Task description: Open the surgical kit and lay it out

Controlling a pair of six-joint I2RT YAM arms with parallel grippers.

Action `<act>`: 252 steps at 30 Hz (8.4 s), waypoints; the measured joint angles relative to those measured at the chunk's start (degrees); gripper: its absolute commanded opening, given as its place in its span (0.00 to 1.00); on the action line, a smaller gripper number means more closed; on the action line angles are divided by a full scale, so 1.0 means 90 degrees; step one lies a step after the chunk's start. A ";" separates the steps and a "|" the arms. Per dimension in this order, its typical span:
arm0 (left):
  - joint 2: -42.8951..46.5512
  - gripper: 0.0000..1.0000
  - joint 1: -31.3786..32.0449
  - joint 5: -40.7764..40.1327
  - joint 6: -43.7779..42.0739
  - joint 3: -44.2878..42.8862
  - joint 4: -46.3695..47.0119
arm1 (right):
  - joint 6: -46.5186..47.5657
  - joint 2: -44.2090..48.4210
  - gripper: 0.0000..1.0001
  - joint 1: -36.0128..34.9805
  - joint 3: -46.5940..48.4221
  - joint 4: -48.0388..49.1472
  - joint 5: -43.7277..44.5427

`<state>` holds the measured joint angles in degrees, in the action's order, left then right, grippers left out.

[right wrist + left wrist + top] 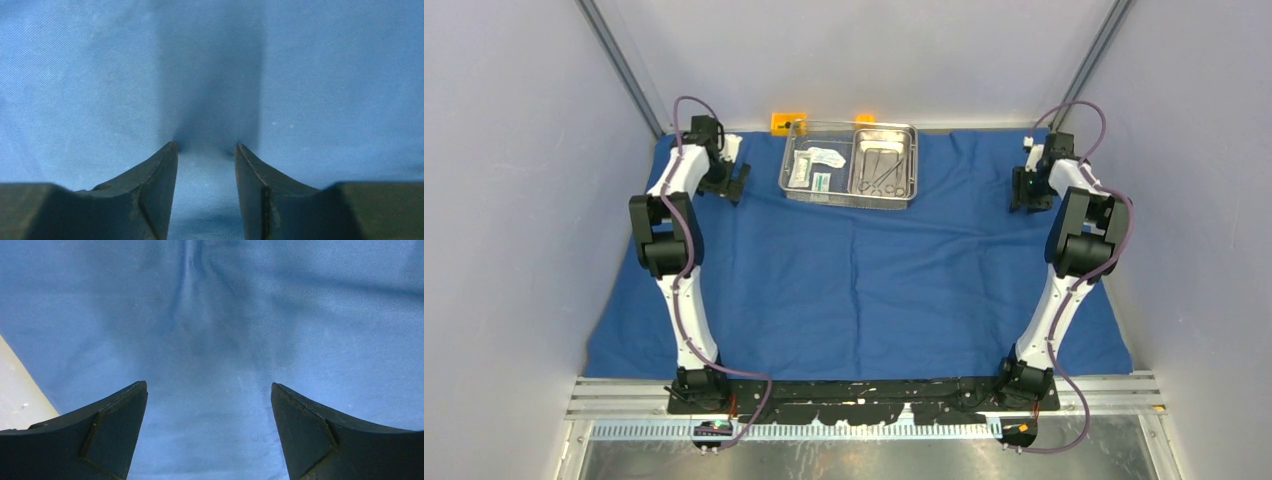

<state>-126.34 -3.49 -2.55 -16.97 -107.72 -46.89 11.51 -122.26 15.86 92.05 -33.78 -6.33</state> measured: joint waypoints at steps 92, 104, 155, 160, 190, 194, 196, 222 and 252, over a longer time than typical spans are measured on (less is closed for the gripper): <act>0.0872 0.94 -0.0002 -0.0423 -0.0163 0.0651 0.0546 | -0.1608 -0.3337 0.00 -0.1586 0.5384 -0.0321 0.1222; 0.0869 0.94 -0.0002 -0.0406 -0.0163 0.0646 0.0534 | -0.1632 -0.3366 0.22 -0.1404 0.5598 -0.0719 0.1190; -0.2766 0.86 -0.0784 -0.1294 -0.0318 -0.3959 -0.0160 | -0.0058 -0.3320 0.65 -0.0136 0.5598 -0.0952 0.2569; -0.2497 0.81 -0.0899 -0.1277 -0.0335 -0.3395 0.0206 | 0.0092 -0.3276 0.65 -0.0143 0.5486 -0.0852 0.2667; -0.1659 0.61 -0.1909 -0.0410 -0.0182 -0.1870 0.0593 | -0.1309 -0.2790 0.67 -0.0476 0.5124 -0.0974 -0.0107; -0.1350 0.68 -0.2064 0.0019 0.0143 -0.1440 0.0583 | -0.1307 -0.2788 0.67 -0.0444 0.5076 -0.1010 -0.0146; -0.1231 0.71 -0.2144 0.0289 0.0321 -0.1256 0.0529 | -0.1307 -0.2788 0.67 -0.0430 0.5032 -0.1044 -0.0168; -0.1989 0.60 -0.1965 0.1552 0.1137 -0.2620 -0.0321 | -0.1802 -0.2888 0.68 -0.0780 0.5459 -0.1069 -0.0525; -0.1379 0.00 -0.2115 0.1627 0.0840 -0.1423 0.0279 | -0.1865 -0.3762 0.00 -0.1307 0.6295 -0.0918 0.1093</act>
<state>-138.76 -22.52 12.10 -9.41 -120.53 -44.38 -5.28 -156.11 4.10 148.70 -42.04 3.51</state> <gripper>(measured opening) 0.013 0.025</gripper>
